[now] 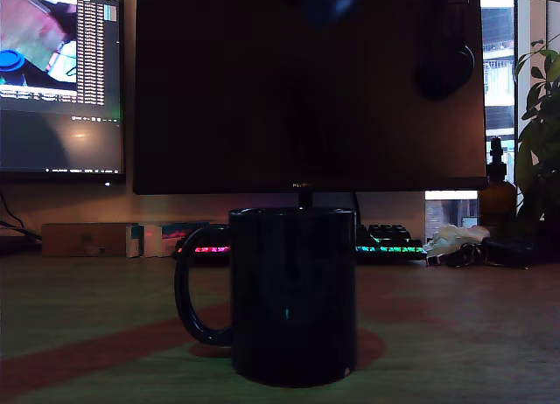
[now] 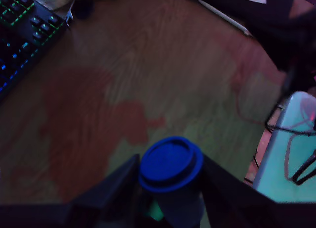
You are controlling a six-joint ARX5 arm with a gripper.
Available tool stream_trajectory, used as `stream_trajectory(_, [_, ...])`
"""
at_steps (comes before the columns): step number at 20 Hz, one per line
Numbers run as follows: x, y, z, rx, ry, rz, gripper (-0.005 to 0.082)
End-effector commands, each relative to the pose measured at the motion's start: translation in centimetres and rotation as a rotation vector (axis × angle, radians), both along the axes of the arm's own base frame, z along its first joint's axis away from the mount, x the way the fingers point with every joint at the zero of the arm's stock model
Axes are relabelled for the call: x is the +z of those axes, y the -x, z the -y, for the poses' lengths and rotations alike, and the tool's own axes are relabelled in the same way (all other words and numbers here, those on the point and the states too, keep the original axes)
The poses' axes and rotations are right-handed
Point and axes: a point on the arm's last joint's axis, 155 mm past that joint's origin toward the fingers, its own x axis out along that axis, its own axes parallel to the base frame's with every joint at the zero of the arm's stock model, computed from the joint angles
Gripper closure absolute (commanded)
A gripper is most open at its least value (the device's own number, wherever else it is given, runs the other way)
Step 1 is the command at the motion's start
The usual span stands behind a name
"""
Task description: Pick up the coffee capsules on the table and drop them inside the coffee cup
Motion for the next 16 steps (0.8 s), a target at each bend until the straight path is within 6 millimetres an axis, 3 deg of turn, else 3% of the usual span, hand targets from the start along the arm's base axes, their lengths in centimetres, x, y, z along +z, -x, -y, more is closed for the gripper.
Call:
stream_trajectory(1, [-1.3,1.1,-0.9,-0.011,0.012,0.003,0.0556])
stream_trajectory(8, [-5.2,4.1,-3.1,-0.040,0.136,0.066,0.0556])
stream_trajectory(16, [-10.0,4.9,-2.5,-0.138,0.250,0.164,0.0556])
